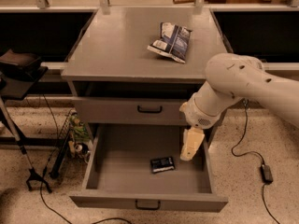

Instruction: Pick rxbar blueberry from middle drawer and place on counter

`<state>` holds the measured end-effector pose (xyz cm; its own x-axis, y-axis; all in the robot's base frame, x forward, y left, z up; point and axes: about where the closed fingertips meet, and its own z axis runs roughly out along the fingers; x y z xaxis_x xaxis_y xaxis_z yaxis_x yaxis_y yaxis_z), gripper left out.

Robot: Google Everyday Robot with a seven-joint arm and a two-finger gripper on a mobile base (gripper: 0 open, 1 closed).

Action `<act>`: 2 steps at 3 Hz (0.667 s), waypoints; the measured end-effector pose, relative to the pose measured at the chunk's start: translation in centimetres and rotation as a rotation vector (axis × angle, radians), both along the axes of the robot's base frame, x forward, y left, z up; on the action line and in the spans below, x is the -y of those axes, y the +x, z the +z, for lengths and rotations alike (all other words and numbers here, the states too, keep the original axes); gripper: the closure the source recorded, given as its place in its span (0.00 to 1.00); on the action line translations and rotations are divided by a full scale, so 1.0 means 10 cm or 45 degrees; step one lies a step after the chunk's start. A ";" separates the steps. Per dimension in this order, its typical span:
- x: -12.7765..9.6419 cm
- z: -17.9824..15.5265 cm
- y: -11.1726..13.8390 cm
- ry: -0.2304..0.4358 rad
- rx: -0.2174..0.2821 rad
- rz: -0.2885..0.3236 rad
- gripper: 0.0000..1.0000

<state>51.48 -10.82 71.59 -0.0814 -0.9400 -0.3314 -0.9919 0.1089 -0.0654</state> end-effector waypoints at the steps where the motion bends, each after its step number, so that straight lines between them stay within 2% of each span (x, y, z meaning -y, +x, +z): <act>1: -0.08 -0.20 0.00 0.035 -0.021 0.011 0.00; 2: -0.19 -0.64 0.03 0.099 -0.033 0.034 0.00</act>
Offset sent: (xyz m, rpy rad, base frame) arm 0.0138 0.0326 -0.1198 0.1526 0.0176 0.0397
